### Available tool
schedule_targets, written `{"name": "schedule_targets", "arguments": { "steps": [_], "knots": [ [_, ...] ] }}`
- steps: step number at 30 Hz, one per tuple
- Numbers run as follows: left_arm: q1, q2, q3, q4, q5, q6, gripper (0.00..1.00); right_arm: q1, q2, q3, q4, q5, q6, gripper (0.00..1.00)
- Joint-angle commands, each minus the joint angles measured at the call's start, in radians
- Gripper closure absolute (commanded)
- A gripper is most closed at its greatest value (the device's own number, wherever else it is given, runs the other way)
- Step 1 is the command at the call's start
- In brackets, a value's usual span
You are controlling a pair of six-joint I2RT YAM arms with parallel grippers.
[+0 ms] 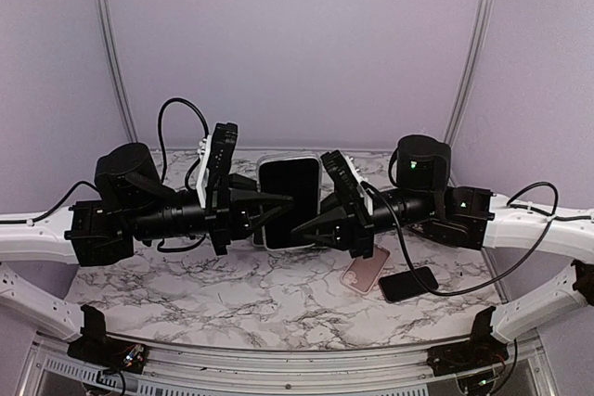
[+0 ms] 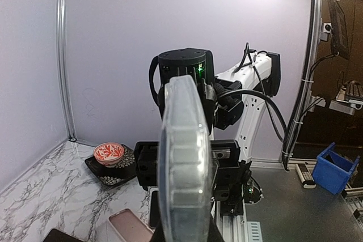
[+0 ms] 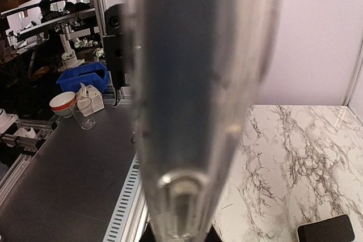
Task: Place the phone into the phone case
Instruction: Pass from the right arm to the left, then press the phone onto the phone case.
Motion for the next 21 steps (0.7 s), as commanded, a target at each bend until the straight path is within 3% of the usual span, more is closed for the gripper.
{"name": "schedule_targets", "arguments": {
  "steps": [1, 2, 4, 6, 7, 9, 11, 13, 21],
  "knots": [
    [-0.001, -0.002, 0.013, 0.031, 0.01, 0.003, 1.0, 0.005, -0.019, 0.063, 0.04, -0.007, -0.01, 1.0],
    [-0.001, -0.004, 0.011, 0.03, 0.01, 0.004, 1.0, 0.004, -0.02, 0.063, 0.036, -0.005, -0.011, 0.95],
    [-0.001, -0.006, 0.006, 0.031, 0.011, 0.008, 1.0, 0.004, -0.026, 0.065, 0.014, 0.01, -0.022, 0.56],
    [-0.001, -0.013, -0.003, 0.031, 0.015, 0.014, 1.0, 0.005, -0.044, 0.068, -0.027, 0.046, -0.05, 0.26],
    [-0.001, -0.016, -0.008, 0.031, 0.019, 0.019, 1.0, 0.004, -0.061, 0.066, -0.041, 0.077, -0.059, 0.18],
    [-0.001, -0.024, -0.018, 0.03, 0.021, 0.028, 1.0, 0.003, -0.095, 0.065, -0.057, 0.119, -0.078, 0.12],
    [-0.001, -0.032, -0.026, 0.031, 0.023, 0.034, 1.0, 0.003, -0.123, 0.07, -0.057, 0.111, -0.096, 0.12],
    [-0.001, -0.036, -0.03, 0.031, 0.026, 0.036, 1.0, 0.003, -0.137, 0.08, -0.051, 0.096, -0.097, 0.18],
    [-0.001, -0.033, -0.033, 0.031, 0.045, 0.027, 1.0, 0.002, -0.109, 0.132, -0.044, 0.088, -0.081, 0.68]
  ]
}}
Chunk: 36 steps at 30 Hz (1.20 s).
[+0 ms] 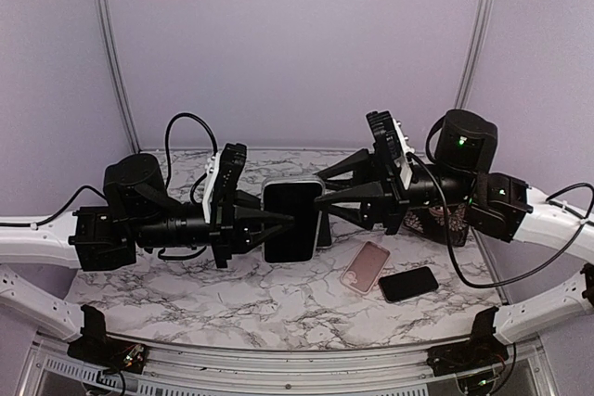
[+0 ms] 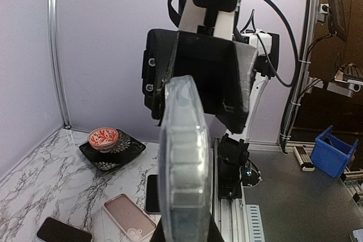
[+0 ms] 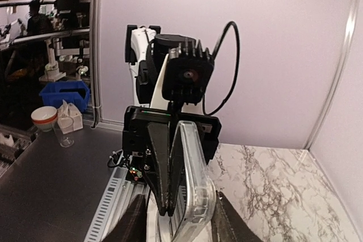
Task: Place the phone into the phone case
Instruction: Press the phone onto the phone case, then pass from the left arm to the right
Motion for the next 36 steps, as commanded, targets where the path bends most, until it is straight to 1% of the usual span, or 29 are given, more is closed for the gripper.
{"name": "schedule_targets", "arguments": {
  "steps": [1, 2, 5, 10, 11, 12, 13, 14, 15, 16, 22, 23, 26, 29, 30, 33, 34, 35, 36],
  "knots": [
    [-0.001, -0.032, 0.009, 0.055, 0.02, 0.003, 1.0, 0.001, 0.025, 0.058, -0.006, -0.001, -0.001, 0.74],
    [-0.001, -0.034, 0.008, 0.055, 0.019, 0.003, 1.0, 0.002, 0.032, 0.063, -0.012, -0.004, -0.002, 0.83],
    [-0.001, -0.033, 0.007, 0.055, 0.019, 0.003, 1.0, 0.0, 0.04, 0.066, -0.014, -0.007, 0.005, 1.0],
    [-0.001, -0.034, 0.007, 0.055, 0.022, -0.002, 1.0, -0.003, 0.041, 0.064, -0.014, -0.002, 0.017, 1.0],
    [-0.001, -0.035, 0.006, 0.055, 0.022, -0.004, 1.0, -0.003, 0.04, 0.059, -0.013, 0.005, 0.022, 0.86],
    [-0.001, -0.04, 0.005, 0.055, 0.018, -0.005, 1.0, -0.003, 0.039, 0.054, -0.012, 0.013, 0.027, 0.69],
    [-0.001, -0.045, 0.004, 0.055, 0.011, -0.008, 1.0, -0.004, 0.038, 0.047, -0.011, 0.019, 0.032, 0.55],
    [-0.001, -0.053, 0.002, 0.057, -0.003, -0.01, 1.0, -0.004, 0.038, 0.039, -0.011, 0.024, 0.036, 0.45],
    [-0.001, -0.06, 0.0, 0.057, -0.017, -0.012, 1.0, -0.004, 0.039, 0.028, -0.011, 0.028, 0.041, 0.42],
    [-0.001, -0.065, -0.004, 0.06, -0.029, -0.011, 1.0, -0.004, 0.041, 0.016, -0.01, 0.032, 0.048, 0.41],
    [-0.001, -0.073, -0.019, 0.061, -0.044, -0.019, 1.0, -0.004, 0.069, -0.034, 0.048, 0.0, 0.108, 0.67],
    [-0.001, -0.072, -0.019, 0.062, -0.043, -0.021, 1.0, -0.004, 0.073, -0.036, 0.052, -0.005, 0.108, 0.71],
    [-0.001, -0.069, -0.018, 0.063, -0.043, -0.021, 1.0, -0.004, 0.095, -0.034, 0.058, -0.022, 0.12, 0.86],
    [-0.001, -0.068, -0.02, 0.063, -0.043, -0.022, 1.0, -0.004, 0.108, -0.025, 0.064, -0.041, 0.139, 0.98],
    [-0.001, -0.069, -0.022, 0.062, -0.045, -0.023, 1.0, -0.004, 0.11, -0.022, 0.066, -0.043, 0.14, 1.0],
    [-0.001, -0.075, -0.032, 0.062, -0.071, -0.027, 1.0, -0.01, 0.109, -0.025, 0.07, -0.036, 0.153, 1.0],
    [-0.001, -0.081, -0.038, 0.063, -0.1, -0.03, 0.87, -0.013, 0.109, -0.026, 0.073, -0.022, 0.165, 1.0],
    [-0.001, -0.087, -0.048, 0.062, -0.148, -0.036, 0.58, -0.019, 0.109, -0.026, 0.07, -0.004, 0.178, 1.0],
    [-0.001, -0.097, -0.061, 0.06, -0.22, -0.045, 0.31, -0.027, 0.114, -0.024, 0.063, 0.025, 0.196, 1.0]
  ]
}}
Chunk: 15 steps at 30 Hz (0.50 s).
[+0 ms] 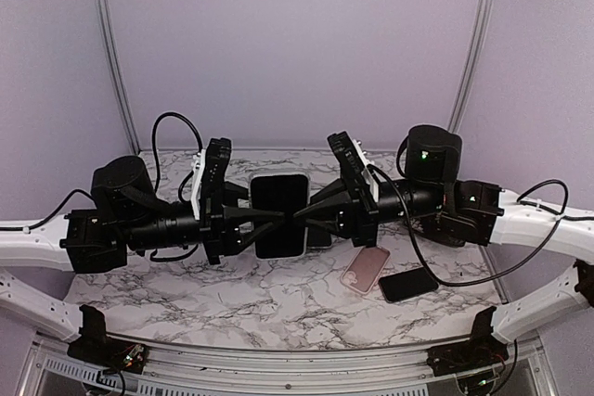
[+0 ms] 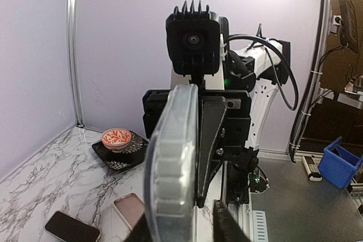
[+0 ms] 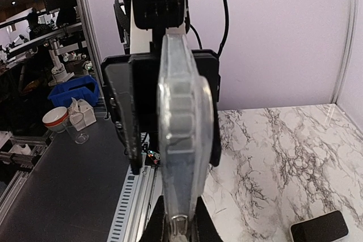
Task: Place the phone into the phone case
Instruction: Pass from the left arm to the right, then place the phone with the phone case at the center of the board.
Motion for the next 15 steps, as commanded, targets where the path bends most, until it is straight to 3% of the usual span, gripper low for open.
{"name": "schedule_targets", "arguments": {
  "steps": [1, 2, 5, 8, 11, 15],
  "knots": [
    [0.0, -0.056, -0.042, 0.053, -0.288, -0.031, 0.14, -0.028, 0.022, 0.023, 0.022, 0.091, 0.088, 1.0],
    [0.001, -0.073, -0.055, 0.04, -0.389, -0.046, 0.02, -0.039, 0.033, 0.03, 0.008, 0.125, 0.113, 1.0],
    [0.027, -0.101, -0.058, -0.095, -0.695, -0.13, 0.01, -0.082, 0.102, 0.053, -0.032, 0.212, 0.221, 1.0],
    [0.091, -0.093, -0.006, -0.372, -0.883, -0.288, 0.01, -0.119, 0.192, 0.061, -0.015, 0.228, 0.378, 1.0],
    [0.173, -0.1, -0.007, -0.537, -0.883, -0.412, 0.01, -0.123, 0.309, 0.083, 0.011, 0.205, 0.518, 1.0],
    [0.225, -0.148, -0.072, -0.532, -0.811, -0.467, 0.01, -0.123, 0.439, 0.088, 0.081, 0.136, 0.675, 1.0]
  ]
}}
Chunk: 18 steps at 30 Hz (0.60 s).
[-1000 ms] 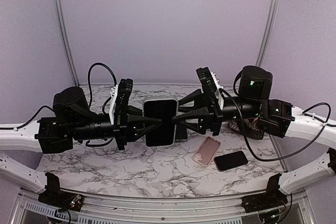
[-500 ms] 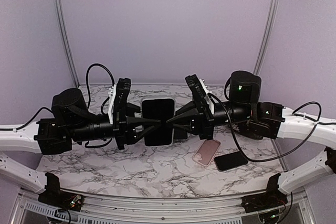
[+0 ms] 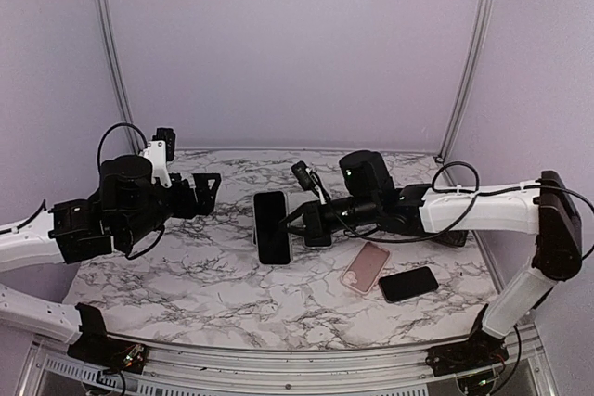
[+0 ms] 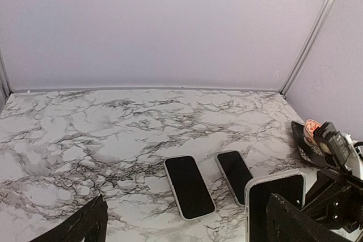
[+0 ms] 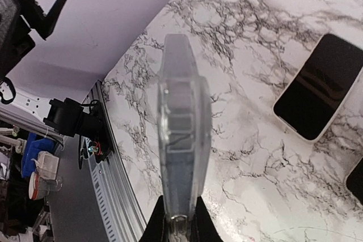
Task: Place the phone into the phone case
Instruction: Place the phone with the phone case at the center of the board.
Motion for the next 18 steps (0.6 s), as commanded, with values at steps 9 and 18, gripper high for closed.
{"name": "schedule_targets", "arguments": {
  "steps": [9, 18],
  "knots": [
    [0.039, -0.048, -0.074, -0.126, 0.008, -0.107, 0.01, 0.005, 0.262, 0.007, 0.283, -0.142, 0.424, 1.0],
    [0.045, -0.032, -0.081, -0.105, 0.01, -0.091, 0.01, 0.003, 0.385, 0.026, 0.327, -0.191, 0.481, 1.0]
  ]
}}
